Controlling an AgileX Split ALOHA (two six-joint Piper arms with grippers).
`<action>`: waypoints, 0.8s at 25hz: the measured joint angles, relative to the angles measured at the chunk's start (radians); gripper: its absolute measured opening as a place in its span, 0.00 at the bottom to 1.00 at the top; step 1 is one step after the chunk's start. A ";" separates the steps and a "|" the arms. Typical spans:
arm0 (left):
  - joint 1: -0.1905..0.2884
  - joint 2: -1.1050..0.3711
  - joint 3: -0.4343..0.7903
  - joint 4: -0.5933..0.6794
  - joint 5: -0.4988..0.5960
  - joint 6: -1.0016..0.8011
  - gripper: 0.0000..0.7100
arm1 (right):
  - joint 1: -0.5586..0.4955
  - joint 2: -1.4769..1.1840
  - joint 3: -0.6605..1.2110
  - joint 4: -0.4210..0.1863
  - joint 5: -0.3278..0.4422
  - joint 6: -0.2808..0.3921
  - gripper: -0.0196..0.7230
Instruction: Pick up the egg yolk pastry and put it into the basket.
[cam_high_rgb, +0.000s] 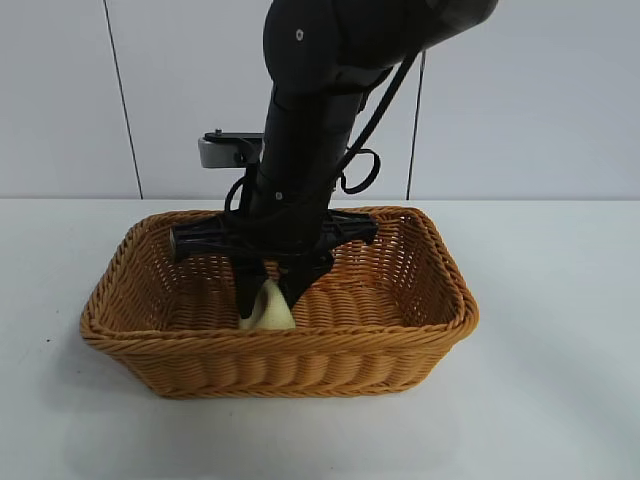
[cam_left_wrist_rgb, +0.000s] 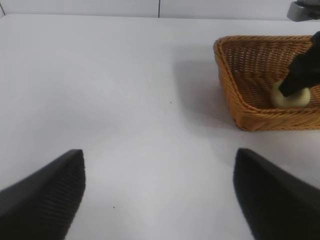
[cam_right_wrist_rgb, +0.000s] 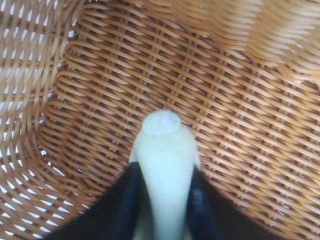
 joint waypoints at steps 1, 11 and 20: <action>0.000 0.000 0.000 0.000 0.000 0.000 0.85 | 0.000 0.000 -0.006 -0.001 0.010 -0.006 0.82; 0.000 0.000 0.000 0.000 0.000 0.000 0.85 | -0.003 -0.002 -0.314 -0.085 0.332 -0.013 0.96; 0.000 0.000 0.000 0.000 0.000 0.000 0.85 | -0.112 -0.007 -0.445 -0.090 0.423 -0.015 0.96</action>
